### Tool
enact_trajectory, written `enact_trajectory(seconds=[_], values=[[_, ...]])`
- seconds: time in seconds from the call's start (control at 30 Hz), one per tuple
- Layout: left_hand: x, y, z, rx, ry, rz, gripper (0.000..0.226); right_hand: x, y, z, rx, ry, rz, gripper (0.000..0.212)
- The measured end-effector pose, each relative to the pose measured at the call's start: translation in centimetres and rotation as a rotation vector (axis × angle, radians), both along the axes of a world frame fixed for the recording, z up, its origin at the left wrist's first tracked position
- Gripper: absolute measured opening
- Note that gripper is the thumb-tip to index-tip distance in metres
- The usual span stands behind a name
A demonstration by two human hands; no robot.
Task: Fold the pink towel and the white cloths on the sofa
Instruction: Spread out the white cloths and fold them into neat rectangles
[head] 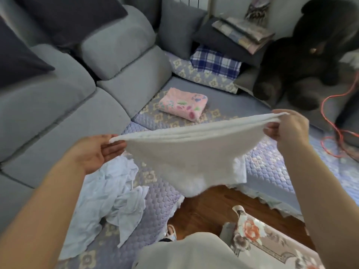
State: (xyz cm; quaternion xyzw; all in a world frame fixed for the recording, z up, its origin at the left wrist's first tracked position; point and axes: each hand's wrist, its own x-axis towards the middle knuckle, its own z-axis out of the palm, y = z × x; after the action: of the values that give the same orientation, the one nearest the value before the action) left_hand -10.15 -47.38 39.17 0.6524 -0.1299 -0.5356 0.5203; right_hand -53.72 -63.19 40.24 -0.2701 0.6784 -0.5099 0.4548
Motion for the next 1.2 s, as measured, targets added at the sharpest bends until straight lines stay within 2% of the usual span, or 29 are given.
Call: enact_trajectory(seconds=[0.1,0.17,0.3,0.37,0.53,0.6,0.73,0.83,0.9,1.03,1.2], values=[[1.1,-2.1,0.3,-0.04,0.043,-0.044,0.024,-0.2,0.4,0.9,-0.024,-0.132,-0.069,0.029],[1.7,-3.7,0.0,-0.022,0.056,-0.082,0.022,-0.4,0.9,0.8,0.008,-0.164,-0.031,0.019],[2.2,-7.2,-1.5,0.083,-0.013,-0.196,0.017,-1.7,2.5,-0.5,0.178,-0.095,0.149,0.014],[2.2,-8.8,-1.9,0.124,-0.05,-0.262,0.019,-2.8,3.2,-1.0,0.226,-0.045,0.16,0.016],[1.1,-13.5,-0.3,0.078,0.06,-0.325,0.023,-4.8,2.6,0.1,-0.024,-0.034,-0.158,0.015],[0.0,-16.6,0.1,0.033,0.105,-0.316,0.031,-5.7,1.0,0.6,-0.057,-0.015,-0.194,0.02],[-4.4,-24.6,-2.1,0.114,-0.002,-0.383,0.031,-8.8,-5.1,-1.9,0.176,0.021,-0.105,0.023],[-9.4,-30.8,-3.2,0.135,-0.116,-0.448,0.029,-11.6,-10.3,-4.0,0.351,0.162,-0.035,0.026],[-12.7,-35.4,-2.9,0.08,-0.133,-0.434,0.029,-13.9,-14.1,-4.0,0.273,0.203,-0.069,0.024],[-17.5,-43.7,-0.4,-0.106,-0.111,-0.266,0.031,-18.6,-20.3,-0.8,-0.011,0.213,-0.112,0.026],[-19.9,-47.0,0.1,-0.235,-0.109,-0.21,0.031,-22.0,-21.2,1.5,-0.175,0.128,-0.134,0.03]])
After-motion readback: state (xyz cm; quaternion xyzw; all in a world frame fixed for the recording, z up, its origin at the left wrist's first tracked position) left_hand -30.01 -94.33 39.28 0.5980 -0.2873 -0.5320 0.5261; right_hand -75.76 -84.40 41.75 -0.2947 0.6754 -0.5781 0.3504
